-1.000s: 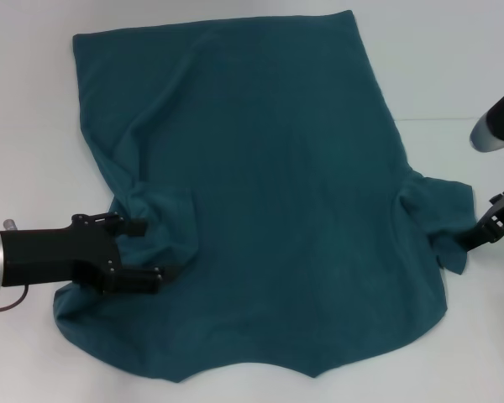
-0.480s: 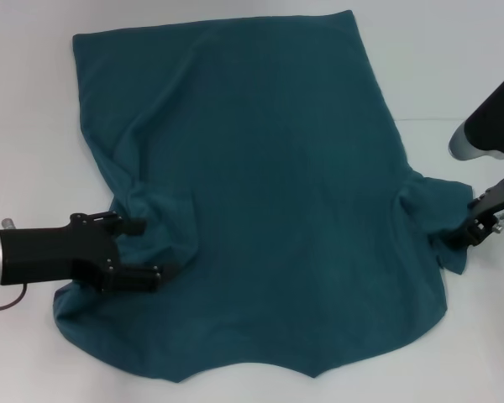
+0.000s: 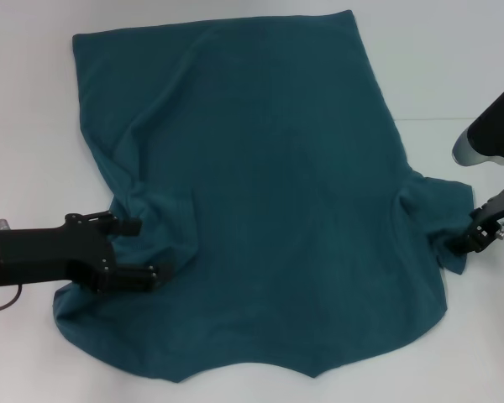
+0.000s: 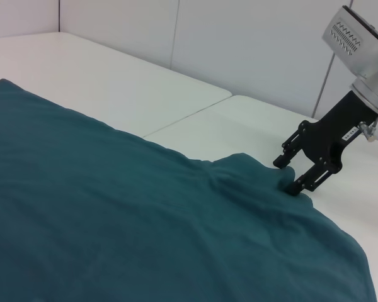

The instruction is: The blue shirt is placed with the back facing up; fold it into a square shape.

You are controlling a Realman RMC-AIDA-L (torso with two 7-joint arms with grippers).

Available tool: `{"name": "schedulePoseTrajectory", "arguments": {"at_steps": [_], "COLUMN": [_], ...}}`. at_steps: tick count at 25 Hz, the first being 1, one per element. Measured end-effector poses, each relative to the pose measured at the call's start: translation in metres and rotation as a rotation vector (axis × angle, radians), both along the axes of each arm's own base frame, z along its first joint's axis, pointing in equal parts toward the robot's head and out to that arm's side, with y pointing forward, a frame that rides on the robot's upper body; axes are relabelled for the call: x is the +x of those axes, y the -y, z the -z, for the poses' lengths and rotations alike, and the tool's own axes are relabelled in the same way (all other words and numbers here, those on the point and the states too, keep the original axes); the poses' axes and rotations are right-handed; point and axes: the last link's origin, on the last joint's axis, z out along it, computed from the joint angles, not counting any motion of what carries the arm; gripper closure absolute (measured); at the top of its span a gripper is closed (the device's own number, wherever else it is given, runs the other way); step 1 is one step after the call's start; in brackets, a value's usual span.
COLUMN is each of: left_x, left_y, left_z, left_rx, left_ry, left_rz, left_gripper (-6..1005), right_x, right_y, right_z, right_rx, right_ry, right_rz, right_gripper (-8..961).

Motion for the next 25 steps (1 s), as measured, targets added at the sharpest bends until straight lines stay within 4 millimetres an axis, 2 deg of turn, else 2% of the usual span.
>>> {"name": "schedulePoseTrajectory", "arguments": {"at_steps": [5,10,15,21,25], "left_x": [0.001,0.001,0.002,0.003,0.002], "left_y": [0.000,-0.001,-0.001,-0.002,-0.001], "left_z": [0.000,0.000,-0.001,0.000,-0.001], "left_rx": [0.000,-0.002,-0.002,-0.005,-0.005], "left_ry": [-0.001,0.003,0.002,-0.001,-0.004], "left_rz": [0.002,-0.003,-0.004,0.000,0.000], "left_gripper": [59,64,69,75,79], "right_x": [0.005,0.007,0.008,0.005,-0.009], "right_y": [0.000,0.000,0.001,-0.001,0.000], "right_z": [0.001,0.003,0.004,-0.002,-0.018], "right_rx": [0.014,0.009,0.007,0.034,0.058], "right_ry": [-0.012,-0.011,-0.010,-0.018,-0.023], "right_rz": [0.006,0.008,0.005,-0.001,-0.019], "right_gripper": [270,445,681,890,916]}}
